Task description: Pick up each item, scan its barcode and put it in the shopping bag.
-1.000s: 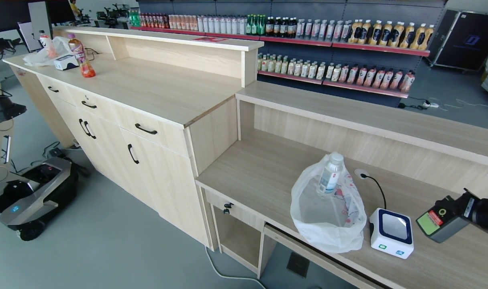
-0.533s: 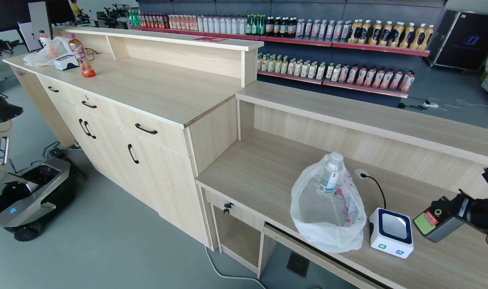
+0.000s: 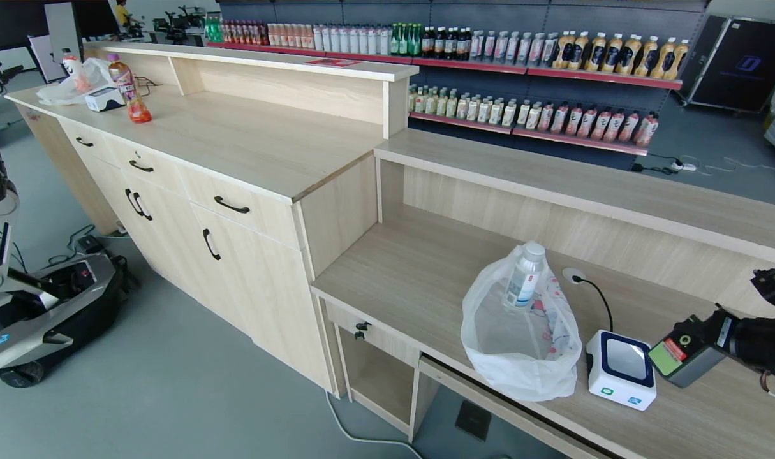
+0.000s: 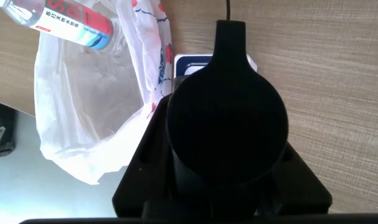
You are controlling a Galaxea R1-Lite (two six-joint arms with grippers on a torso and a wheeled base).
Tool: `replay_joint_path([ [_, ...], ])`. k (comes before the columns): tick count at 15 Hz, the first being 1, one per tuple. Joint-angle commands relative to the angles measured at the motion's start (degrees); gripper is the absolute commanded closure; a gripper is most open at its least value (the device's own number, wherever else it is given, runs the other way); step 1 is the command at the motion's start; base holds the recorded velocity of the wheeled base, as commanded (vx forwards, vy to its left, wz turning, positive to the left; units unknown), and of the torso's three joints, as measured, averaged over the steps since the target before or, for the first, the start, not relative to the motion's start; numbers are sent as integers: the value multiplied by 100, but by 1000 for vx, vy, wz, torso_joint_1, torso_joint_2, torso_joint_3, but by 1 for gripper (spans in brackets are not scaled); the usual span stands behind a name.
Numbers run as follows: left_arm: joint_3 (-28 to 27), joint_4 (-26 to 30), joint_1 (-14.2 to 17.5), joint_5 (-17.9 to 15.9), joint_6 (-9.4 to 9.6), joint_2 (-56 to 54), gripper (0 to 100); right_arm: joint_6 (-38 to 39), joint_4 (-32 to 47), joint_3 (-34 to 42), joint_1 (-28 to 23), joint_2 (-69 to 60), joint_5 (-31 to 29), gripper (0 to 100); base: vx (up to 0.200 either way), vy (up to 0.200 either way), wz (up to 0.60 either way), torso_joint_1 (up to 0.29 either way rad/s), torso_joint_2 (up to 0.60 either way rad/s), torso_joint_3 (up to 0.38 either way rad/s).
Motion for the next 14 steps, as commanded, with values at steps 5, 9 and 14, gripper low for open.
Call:
replay_joint_path([
  [5,0,0,4,1,-1,6,0,-1,-132,-62,137,186,0,100,0,0,0,0,0,0],
  [9,0,0,4,1,-1,6,0,-1,-211,-106,172,247,0,100,0,0,0,0,0,0],
  [14,0,0,4,1,-1,6,0,17,-361,-159,190,370,0,100,0,0,0,0,0,0],
])
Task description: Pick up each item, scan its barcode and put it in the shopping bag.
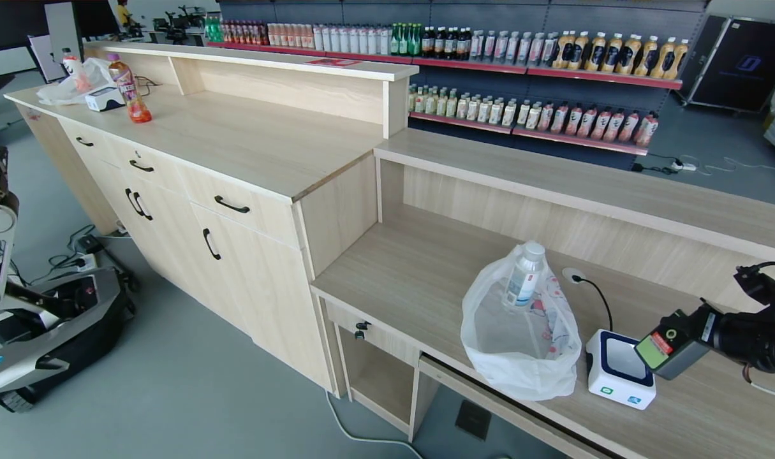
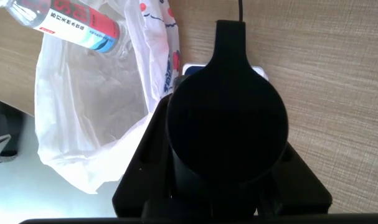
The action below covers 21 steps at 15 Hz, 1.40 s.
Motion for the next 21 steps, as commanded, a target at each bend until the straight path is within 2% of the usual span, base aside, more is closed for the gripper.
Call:
replay_joint_path([
  [1,0,0,4,1,-1,6,0,8,-18,-4,5,36,0,100,0,0,0,0,0,0],
  [21,0,0,4,1,-1,6,0,26,-185,-56,136,10,9,100,0,0,0,0,0,0],
])
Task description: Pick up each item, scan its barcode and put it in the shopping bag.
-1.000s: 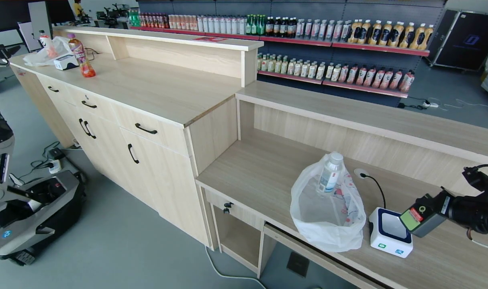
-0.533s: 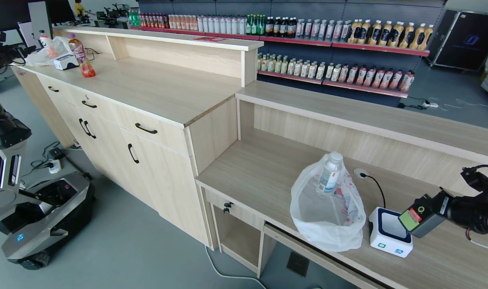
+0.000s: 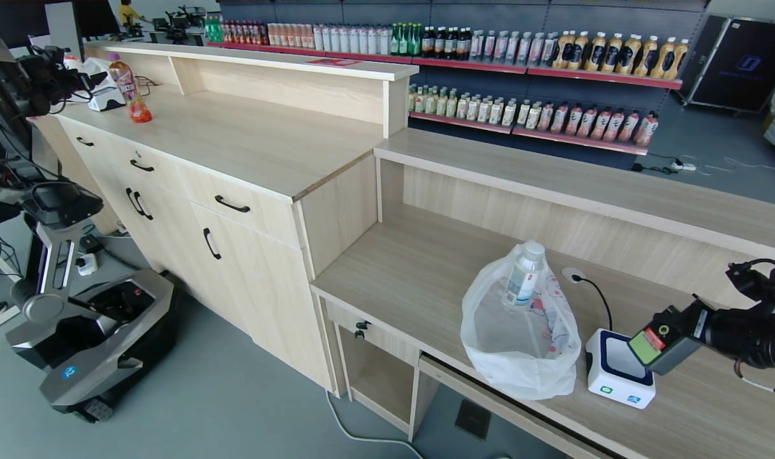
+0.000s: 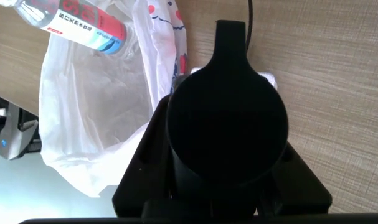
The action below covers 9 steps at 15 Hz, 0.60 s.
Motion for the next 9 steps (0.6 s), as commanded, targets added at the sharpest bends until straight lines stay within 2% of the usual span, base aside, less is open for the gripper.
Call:
replay_joint_path([
  [1,0,0,1,1,-4,6,0,-135,4,31,66,-362,9,100,0,0,0,0,0,0],
  [3,0,0,1,1,-4,6,0,-1348,179,462,207,-1654,-34,100,0,0,0,0,0,0],
  [5,0,0,1,1,-4,6,0,-3352,259,1279,5,-3069,-52,100,0,0,0,0,0,0],
  [7,0,0,1,1,-4,6,0,-4697,988,1253,-162,-3895,-43,100,0,0,0,0,0,0],
  [9,0,0,1,1,-4,6,0,-5435,1085,1262,-136,-4053,18,100,0,0,0,0,0,0],
])
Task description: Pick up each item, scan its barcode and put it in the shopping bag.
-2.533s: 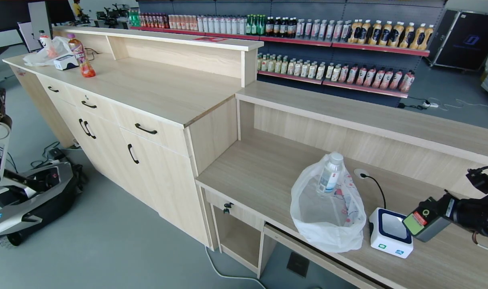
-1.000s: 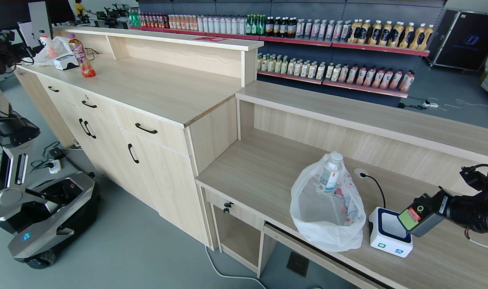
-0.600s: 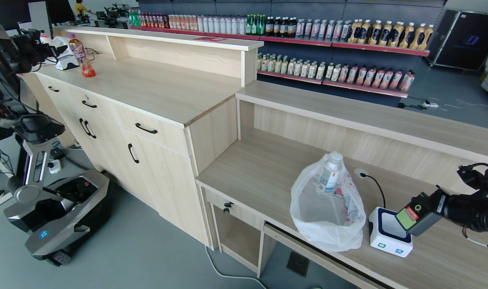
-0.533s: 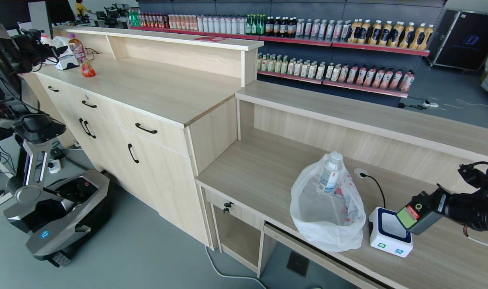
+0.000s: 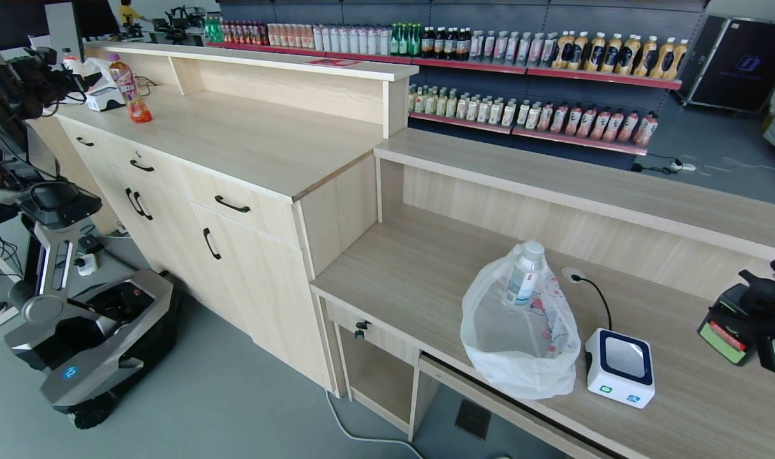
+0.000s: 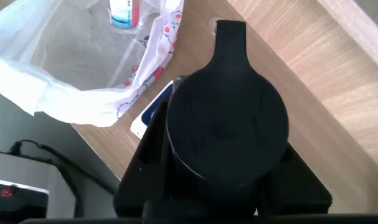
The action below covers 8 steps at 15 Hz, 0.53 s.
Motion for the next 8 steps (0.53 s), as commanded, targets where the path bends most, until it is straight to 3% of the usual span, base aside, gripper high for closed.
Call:
replay_joint_path([
  [1,0,0,-1,1,-1,6,0,-675,192,178,-67,-833,104,100,0,0,600,2,-2,7],
  [6,0,0,-1,1,-1,6,0,-948,-71,178,214,-552,465,100,0,0,600,5,1,3],
  [8,0,0,-1,1,-1,6,0,-948,-36,195,249,-60,597,100,0,0,0,0,0,0],
])
